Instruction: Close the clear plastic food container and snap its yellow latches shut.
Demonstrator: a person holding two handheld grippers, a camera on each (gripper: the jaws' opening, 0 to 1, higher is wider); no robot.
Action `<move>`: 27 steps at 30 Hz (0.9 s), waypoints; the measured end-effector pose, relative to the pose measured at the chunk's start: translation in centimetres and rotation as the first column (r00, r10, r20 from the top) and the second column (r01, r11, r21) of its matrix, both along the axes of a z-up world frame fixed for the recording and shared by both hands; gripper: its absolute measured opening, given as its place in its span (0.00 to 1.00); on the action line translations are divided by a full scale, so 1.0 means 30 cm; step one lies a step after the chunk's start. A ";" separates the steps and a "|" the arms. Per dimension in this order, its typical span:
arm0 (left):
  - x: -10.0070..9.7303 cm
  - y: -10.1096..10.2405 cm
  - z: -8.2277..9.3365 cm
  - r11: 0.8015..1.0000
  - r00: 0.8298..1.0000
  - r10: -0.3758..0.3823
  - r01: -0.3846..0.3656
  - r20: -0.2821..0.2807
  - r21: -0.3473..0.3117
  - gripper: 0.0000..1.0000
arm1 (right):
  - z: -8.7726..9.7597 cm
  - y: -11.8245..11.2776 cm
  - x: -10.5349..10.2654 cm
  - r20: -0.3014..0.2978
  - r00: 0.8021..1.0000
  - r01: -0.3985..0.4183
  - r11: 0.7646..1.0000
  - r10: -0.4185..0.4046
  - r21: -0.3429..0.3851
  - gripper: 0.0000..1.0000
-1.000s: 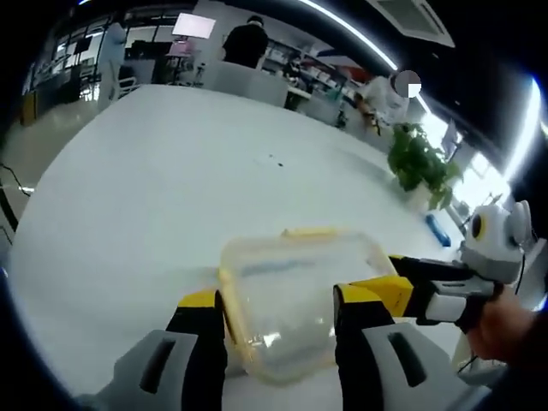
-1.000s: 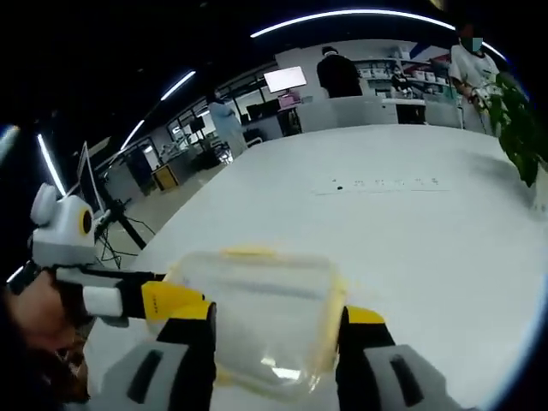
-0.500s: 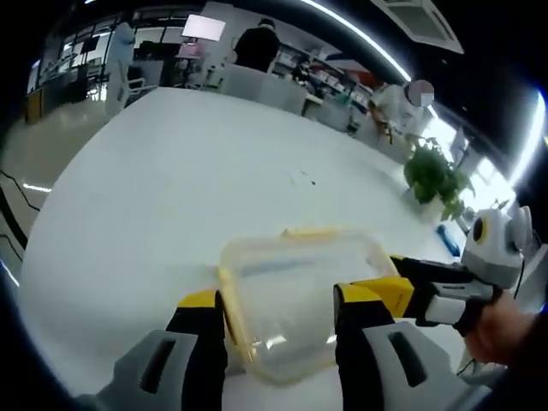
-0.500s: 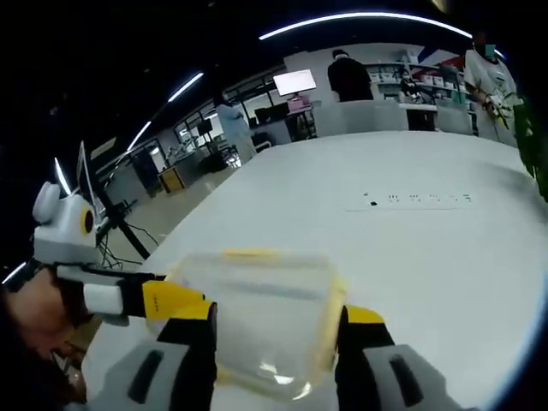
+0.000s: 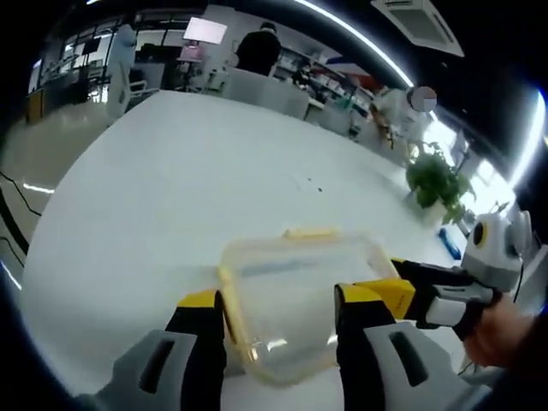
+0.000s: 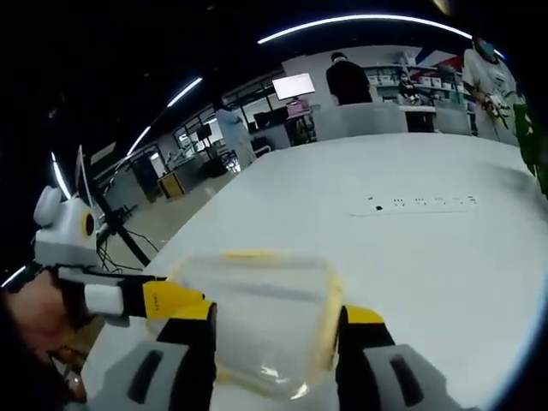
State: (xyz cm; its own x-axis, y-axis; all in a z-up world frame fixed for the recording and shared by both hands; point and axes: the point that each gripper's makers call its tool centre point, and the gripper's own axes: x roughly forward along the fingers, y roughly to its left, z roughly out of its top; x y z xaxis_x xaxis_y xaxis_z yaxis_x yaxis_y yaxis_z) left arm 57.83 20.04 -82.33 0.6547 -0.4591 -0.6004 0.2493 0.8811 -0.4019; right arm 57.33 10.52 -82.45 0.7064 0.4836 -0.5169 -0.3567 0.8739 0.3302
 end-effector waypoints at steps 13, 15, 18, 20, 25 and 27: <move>0.039 0.035 0.057 0.995 0.985 -0.057 0.043 0.165 0.088 0.65 | 0.007 -0.012 0.010 0.043 0.999 -0.005 1.000 0.005 -0.021 0.88; 0.061 0.057 0.074 0.994 0.974 -0.048 0.025 0.219 0.109 0.78 | 0.010 -0.023 0.015 0.043 0.999 0.003 1.000 -0.003 0.006 0.92; 0.059 0.064 0.072 0.992 0.969 -0.062 0.033 0.241 0.123 0.92 | 0.002 -0.025 0.022 0.064 0.998 -0.015 1.000 0.016 -0.016 1.00; 0.041 0.064 0.052 0.994 0.977 -0.057 0.035 0.205 0.107 0.99 | -0.004 -0.025 0.016 0.064 0.998 -0.023 0.999 0.025 -0.025 1.00; 0.032 0.093 0.045 0.994 0.980 -0.041 0.020 0.194 0.108 0.99 | -0.003 -0.012 0.012 0.071 0.996 -0.053 0.998 0.055 -0.026 1.00; 0.026 0.103 0.047 0.994 0.981 -0.034 0.014 0.189 0.105 0.99 | 0.003 -0.002 0.006 0.075 0.995 -0.067 0.997 0.069 -0.028 1.00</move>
State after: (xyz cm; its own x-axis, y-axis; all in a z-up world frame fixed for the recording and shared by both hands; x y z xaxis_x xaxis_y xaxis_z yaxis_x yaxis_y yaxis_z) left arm 58.61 23.13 -80.91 0.7511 -0.4187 -0.5105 0.3341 0.9079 -0.2531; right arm 57.50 10.44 -82.38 0.7100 0.5196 -0.4754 -0.4392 0.8543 0.2779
